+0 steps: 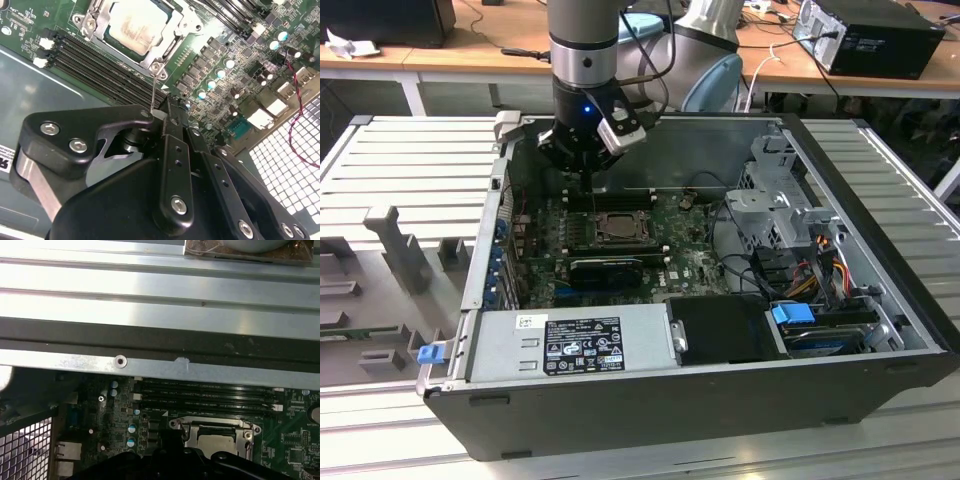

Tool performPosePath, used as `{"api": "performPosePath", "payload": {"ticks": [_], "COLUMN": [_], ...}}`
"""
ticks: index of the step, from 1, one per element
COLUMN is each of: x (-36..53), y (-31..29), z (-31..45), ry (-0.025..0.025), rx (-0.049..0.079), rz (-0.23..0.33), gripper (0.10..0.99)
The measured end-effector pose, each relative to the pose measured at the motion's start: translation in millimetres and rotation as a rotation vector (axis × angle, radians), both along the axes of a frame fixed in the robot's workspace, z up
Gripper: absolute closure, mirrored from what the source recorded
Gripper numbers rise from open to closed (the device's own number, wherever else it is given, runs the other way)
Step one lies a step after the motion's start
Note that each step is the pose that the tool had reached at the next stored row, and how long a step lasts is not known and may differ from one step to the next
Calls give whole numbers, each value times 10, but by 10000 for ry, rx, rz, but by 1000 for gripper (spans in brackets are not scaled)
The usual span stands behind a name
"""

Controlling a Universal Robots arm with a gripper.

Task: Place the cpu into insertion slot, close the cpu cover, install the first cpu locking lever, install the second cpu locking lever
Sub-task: 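Install the first cpu locking lever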

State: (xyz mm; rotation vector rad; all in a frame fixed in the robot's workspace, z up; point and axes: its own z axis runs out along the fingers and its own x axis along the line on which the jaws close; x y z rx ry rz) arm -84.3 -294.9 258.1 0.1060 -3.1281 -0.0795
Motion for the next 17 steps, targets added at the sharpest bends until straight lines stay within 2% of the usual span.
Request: {"api": "performPosePath", "payload": {"ticks": [17], "x": [75], "y": [0], "z": [-1], "ry": [0], "rx": [0], "rz": [-1], "gripper": [980]}}
